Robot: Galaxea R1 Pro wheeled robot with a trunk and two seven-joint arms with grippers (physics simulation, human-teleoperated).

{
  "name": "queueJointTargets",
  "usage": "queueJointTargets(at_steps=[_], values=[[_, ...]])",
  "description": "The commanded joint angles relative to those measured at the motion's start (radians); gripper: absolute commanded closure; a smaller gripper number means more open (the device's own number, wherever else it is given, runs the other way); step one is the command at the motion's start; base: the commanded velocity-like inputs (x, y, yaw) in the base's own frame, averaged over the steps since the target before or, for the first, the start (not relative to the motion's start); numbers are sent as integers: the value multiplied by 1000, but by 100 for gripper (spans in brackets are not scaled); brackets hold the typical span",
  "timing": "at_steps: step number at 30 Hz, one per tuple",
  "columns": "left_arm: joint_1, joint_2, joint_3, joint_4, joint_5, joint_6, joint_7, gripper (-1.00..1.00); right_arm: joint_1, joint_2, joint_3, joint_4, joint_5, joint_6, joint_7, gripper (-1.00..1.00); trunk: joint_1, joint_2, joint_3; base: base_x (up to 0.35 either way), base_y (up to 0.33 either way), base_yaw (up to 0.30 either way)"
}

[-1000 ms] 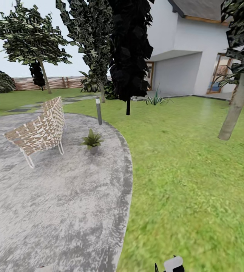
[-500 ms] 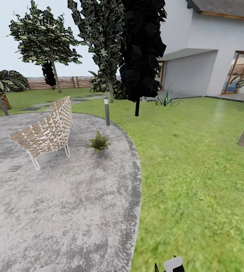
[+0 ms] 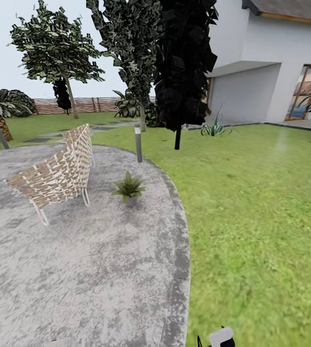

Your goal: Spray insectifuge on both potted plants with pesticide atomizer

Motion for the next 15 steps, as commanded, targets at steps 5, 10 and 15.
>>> queueJointTargets(at_steps=[5, 10, 15], values=[[-1, 0, 8, 1, -8, -4, -2, 100, 0, 0, -5, 1, 11, -1, -7, -100, 0, 0, -1, 313, 197, 0], [-1, 0, 8, 1, -8, -4, -2, 100, 0, 0, -5, 1, 11, -1, -7, -100, 0, 0, -1, 301, 215, 0], [-1, 0, 8, 1, -8, -4, -2, 100, 0, 0, -5, 1, 11, -1, -7, -100, 0, 0, -1, 297, 220, 0]])
